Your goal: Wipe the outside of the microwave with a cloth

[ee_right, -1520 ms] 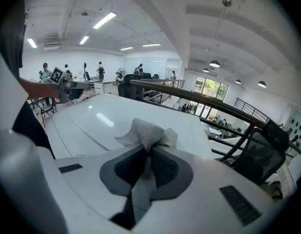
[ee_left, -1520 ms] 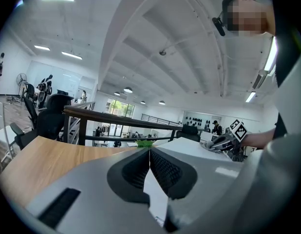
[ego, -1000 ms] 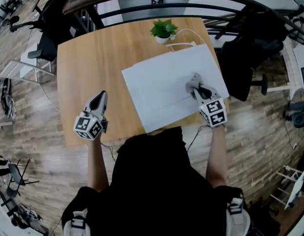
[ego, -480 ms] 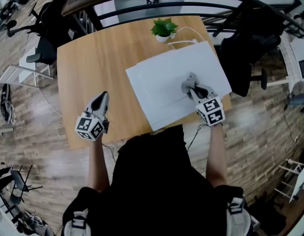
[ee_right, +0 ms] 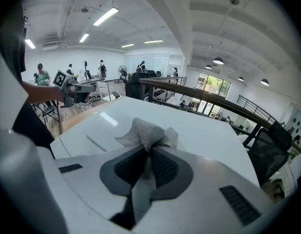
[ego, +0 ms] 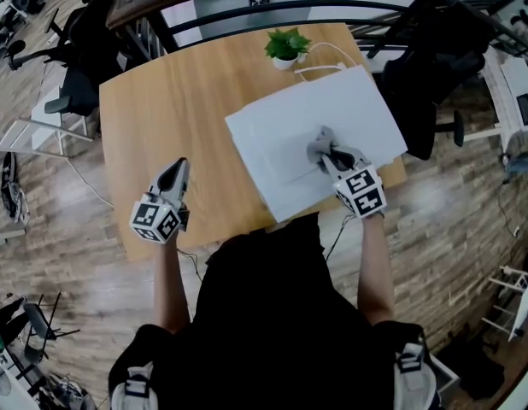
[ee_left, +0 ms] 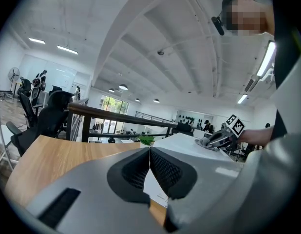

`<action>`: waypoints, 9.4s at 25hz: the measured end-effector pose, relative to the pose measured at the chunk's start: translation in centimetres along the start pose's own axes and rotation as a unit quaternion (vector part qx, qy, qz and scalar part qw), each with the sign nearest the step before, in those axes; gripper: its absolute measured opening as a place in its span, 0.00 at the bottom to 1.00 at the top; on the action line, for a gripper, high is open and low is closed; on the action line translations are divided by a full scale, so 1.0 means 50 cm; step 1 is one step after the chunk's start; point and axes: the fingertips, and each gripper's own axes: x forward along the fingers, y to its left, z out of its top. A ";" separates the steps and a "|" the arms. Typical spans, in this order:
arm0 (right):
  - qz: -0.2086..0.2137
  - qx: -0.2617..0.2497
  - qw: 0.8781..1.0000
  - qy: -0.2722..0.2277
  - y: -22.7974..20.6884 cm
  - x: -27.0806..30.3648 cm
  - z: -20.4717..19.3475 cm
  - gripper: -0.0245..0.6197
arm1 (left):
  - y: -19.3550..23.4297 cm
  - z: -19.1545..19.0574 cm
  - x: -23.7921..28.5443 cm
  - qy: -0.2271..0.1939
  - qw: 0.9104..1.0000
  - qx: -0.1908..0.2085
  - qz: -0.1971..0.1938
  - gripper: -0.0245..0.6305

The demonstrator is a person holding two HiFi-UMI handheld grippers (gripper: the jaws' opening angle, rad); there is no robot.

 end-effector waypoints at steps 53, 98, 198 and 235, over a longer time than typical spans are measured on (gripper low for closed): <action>0.144 -0.093 0.985 0.007 0.317 0.115 0.143 0.08 | 0.026 -0.011 -0.068 -0.015 1.000 -0.013 0.025 0.04; 0.065 -0.048 0.995 0.052 -0.108 0.048 0.021 0.08 | -0.086 0.005 0.074 -0.021 0.998 -0.033 0.057 0.04; 0.003 0.037 0.999 0.000 -0.419 0.140 0.067 0.08 | -0.124 -0.003 0.083 -0.010 0.994 -0.040 0.103 0.04; 0.063 0.003 0.998 0.013 -0.069 0.216 0.192 0.08 | 0.006 -0.018 -0.078 -0.020 0.995 -0.042 0.087 0.04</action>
